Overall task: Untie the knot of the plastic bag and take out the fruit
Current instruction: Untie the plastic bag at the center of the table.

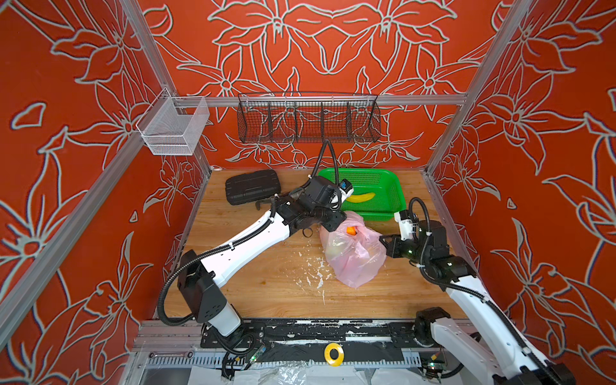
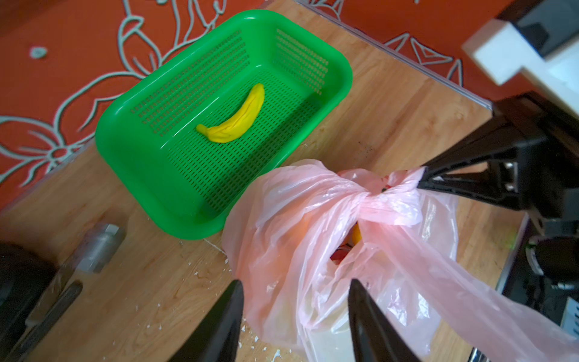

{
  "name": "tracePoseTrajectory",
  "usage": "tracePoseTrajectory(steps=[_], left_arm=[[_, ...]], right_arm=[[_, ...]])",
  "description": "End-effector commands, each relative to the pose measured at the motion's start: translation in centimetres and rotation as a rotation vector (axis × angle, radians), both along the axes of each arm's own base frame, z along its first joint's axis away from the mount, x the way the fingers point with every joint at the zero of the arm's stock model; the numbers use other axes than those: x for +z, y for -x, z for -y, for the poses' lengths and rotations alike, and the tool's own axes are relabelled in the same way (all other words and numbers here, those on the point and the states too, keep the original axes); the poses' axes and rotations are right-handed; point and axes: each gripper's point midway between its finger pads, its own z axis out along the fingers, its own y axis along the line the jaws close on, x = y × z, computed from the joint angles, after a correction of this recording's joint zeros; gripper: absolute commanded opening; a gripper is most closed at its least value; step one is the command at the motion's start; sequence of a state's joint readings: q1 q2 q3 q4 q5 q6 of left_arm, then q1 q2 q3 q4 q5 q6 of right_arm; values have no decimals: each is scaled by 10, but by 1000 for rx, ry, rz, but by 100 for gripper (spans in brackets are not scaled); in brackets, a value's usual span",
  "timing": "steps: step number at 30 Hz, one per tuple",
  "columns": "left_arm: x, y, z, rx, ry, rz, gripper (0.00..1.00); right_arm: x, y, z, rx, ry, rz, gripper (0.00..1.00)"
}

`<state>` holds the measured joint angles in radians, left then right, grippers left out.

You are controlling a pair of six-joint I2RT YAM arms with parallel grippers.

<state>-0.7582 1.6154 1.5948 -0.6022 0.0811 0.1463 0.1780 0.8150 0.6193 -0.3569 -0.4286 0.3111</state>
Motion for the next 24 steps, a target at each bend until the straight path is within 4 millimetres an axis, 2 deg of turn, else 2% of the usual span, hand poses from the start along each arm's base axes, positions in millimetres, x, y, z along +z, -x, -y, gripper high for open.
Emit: tracePoseTrajectory(steps=[1,6,12,13,15,20,24], left_arm=[[-19,10,16,-206,-89,-11,57],[-44,1,27,-274,-164,-30,61],[-60,-10,44,-310,-187,-92,62],[-64,-11,47,-312,-193,-102,59],[-71,-14,50,-312,-199,-120,47],[-72,-30,49,-220,-203,-97,2],[-61,-54,33,-64,-205,-53,0]], right_arm=[[23,-4,-6,53,3,71,0],[25,-5,-6,54,4,72,0],[24,-7,-8,63,-4,65,0],[24,-8,-8,60,-6,64,0],[25,-10,-8,54,-8,66,0],[27,-14,-3,22,6,75,0],[28,-16,12,-64,43,103,0]])
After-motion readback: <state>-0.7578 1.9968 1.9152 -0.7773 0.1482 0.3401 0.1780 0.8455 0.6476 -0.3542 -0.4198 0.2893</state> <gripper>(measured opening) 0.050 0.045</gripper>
